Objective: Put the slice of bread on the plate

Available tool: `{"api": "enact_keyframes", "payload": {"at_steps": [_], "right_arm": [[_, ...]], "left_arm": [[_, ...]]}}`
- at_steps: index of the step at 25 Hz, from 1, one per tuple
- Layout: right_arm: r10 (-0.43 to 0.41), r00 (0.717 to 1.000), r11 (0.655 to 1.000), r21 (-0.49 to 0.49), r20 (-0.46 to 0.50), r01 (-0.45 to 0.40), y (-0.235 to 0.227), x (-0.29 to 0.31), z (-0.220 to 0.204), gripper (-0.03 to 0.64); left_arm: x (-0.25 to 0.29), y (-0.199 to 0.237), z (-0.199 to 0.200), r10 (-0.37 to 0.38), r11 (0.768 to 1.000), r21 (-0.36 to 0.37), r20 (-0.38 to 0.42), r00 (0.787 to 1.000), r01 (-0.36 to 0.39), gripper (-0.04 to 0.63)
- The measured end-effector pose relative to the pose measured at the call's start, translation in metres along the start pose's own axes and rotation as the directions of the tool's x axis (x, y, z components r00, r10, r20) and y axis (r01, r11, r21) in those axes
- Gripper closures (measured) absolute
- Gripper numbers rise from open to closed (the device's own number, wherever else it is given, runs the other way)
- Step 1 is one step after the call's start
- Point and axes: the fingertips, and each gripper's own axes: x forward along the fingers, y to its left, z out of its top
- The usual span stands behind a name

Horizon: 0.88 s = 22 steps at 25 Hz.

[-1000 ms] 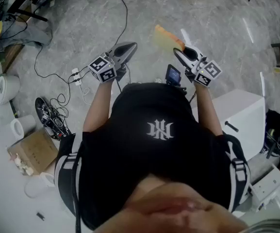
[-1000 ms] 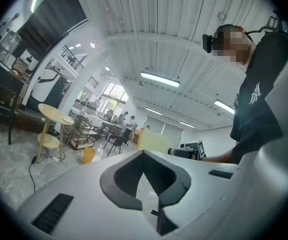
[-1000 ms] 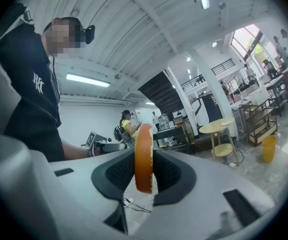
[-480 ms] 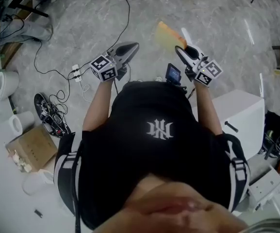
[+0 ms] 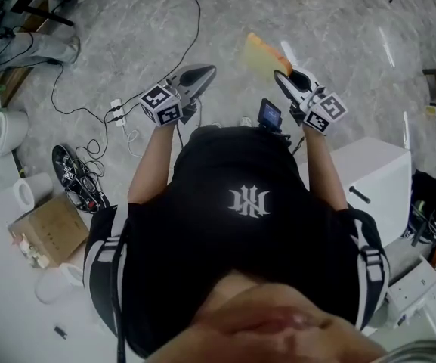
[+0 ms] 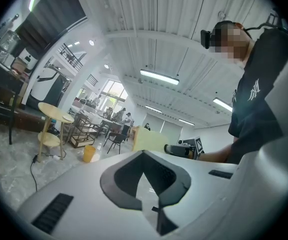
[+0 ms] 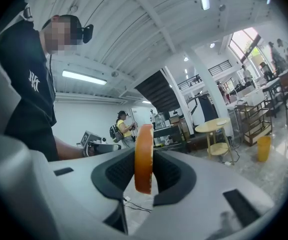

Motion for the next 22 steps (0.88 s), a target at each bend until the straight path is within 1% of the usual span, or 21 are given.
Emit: {"api": "enact_keyframes", "payload": {"at_steps": [2, 5, 8, 10, 12, 14, 22], "right_arm": [[-0.054, 0.998, 0.998, -0.042, -0.023, 0.053, -0.007, -0.001, -0.001, 0.522], [-0.18, 0.982, 0.977, -0.124, -0.05, 0.173, -0.021, -0.007, -0.004, 0.522], [-0.298, 0.953, 0.942, -0.173, -0.048, 0.286, -0.036, -0.018, -0.002, 0.522], [-0.347, 0.937, 0.924, -0.187, -0.047, 0.333, -0.043, -0.024, -0.001, 0.522], [-0.36, 0.932, 0.919, -0.188, -0.043, 0.346, -0.045, -0.026, -0.001, 0.522], [-0.362, 0.931, 0.917, -0.197, -0.04, 0.348, -0.043, -0.027, -0.001, 0.522], [-0.345, 0.938, 0.924, -0.19, -0.044, 0.331, -0.043, -0.029, -0.006, 0.522]], "left_arm": [[-0.001, 0.003, 0.001, 0.027, 0.999, 0.02, 0.001, 1.0, -0.027, 0.586], [-0.004, 0.011, 0.0, 0.119, 0.989, 0.092, -0.007, 0.993, -0.118, 0.586], [-0.009, 0.019, 0.0, 0.235, 0.956, 0.182, -0.008, 0.972, -0.23, 0.586], [-0.013, 0.025, 0.002, 0.301, 0.935, 0.197, 0.007, 0.954, -0.296, 0.586], [-0.016, 0.029, 0.002, 0.346, 0.919, 0.197, 0.017, 0.938, -0.343, 0.586], [-0.017, 0.031, 0.0, 0.373, 0.908, 0.201, 0.013, 0.928, -0.368, 0.586], [-0.013, 0.027, -0.007, 0.387, 0.903, 0.204, -0.007, 0.922, -0.377, 0.586]]}}
